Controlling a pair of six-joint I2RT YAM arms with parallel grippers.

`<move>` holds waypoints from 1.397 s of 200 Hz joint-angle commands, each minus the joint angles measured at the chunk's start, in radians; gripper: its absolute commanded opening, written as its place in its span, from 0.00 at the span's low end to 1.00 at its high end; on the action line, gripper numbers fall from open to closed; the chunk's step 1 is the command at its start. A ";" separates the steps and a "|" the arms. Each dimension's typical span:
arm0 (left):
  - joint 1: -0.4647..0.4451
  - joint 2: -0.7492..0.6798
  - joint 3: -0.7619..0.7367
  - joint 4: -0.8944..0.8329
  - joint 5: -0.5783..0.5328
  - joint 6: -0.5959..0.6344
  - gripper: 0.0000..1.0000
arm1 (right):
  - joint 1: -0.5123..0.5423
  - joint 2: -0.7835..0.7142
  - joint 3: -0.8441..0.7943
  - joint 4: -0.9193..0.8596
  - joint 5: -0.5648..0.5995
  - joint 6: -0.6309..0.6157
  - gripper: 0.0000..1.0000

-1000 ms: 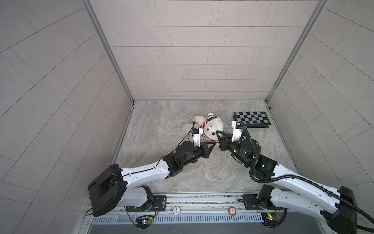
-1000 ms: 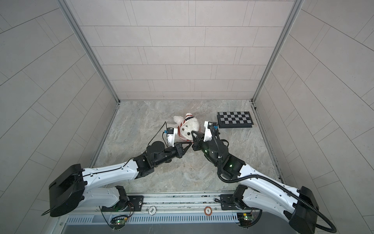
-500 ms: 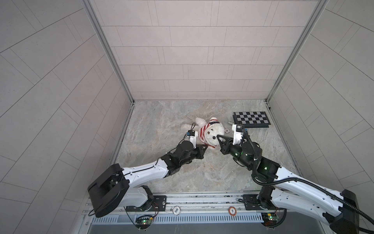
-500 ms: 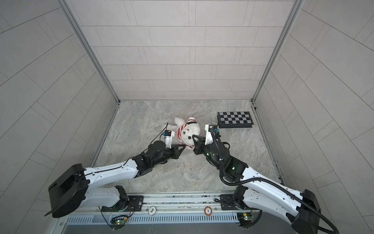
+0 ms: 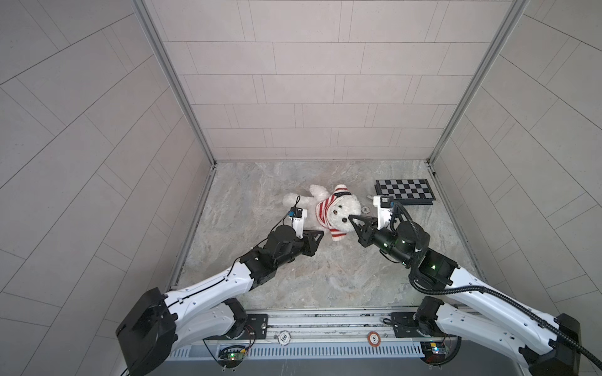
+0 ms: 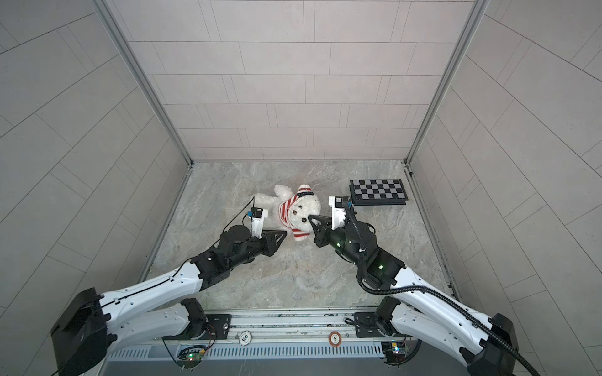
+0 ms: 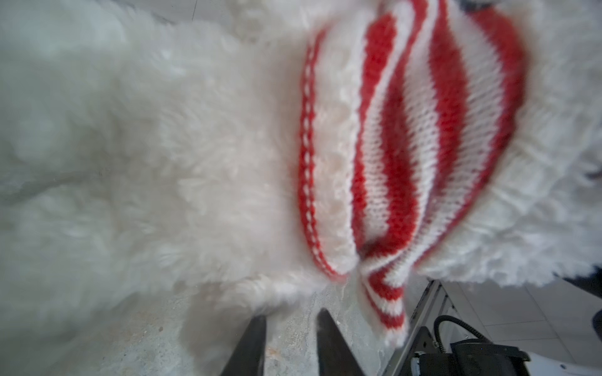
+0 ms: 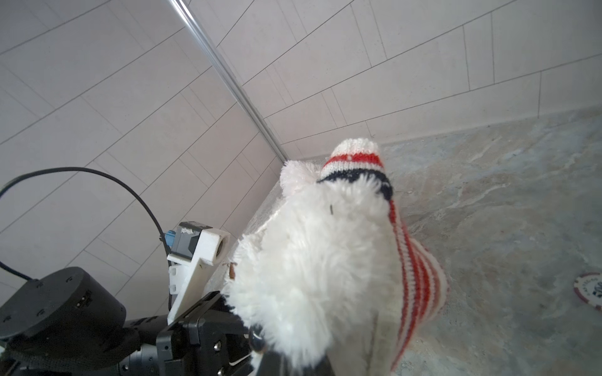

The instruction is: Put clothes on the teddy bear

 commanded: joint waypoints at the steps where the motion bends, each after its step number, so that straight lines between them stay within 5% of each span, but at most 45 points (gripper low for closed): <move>1: 0.011 -0.076 0.017 -0.143 0.073 0.094 0.46 | -0.014 0.025 0.052 0.005 -0.193 -0.239 0.00; 47: 0.138 -0.233 0.095 -0.274 0.269 0.123 0.51 | -0.004 0.040 0.132 -0.176 -0.269 -0.725 0.00; 92: 0.336 -0.227 0.205 -0.321 0.466 0.139 0.62 | 0.050 0.016 0.110 -0.218 -0.245 -1.024 0.00; 159: 0.346 -0.161 0.185 -0.216 0.527 0.088 0.59 | 0.082 0.015 0.097 -0.230 -0.245 -1.107 0.00; 204: 0.347 -0.142 0.155 -0.141 0.548 0.038 0.31 | 0.083 0.014 0.092 -0.245 -0.228 -1.114 0.00; 234: 0.348 -0.151 0.132 -0.122 0.543 0.026 0.01 | 0.083 -0.008 0.085 -0.253 -0.199 -1.113 0.00; 279: 0.408 -0.149 0.090 -0.178 0.469 0.041 0.00 | 0.084 -0.066 0.054 -0.250 -0.173 -1.116 0.00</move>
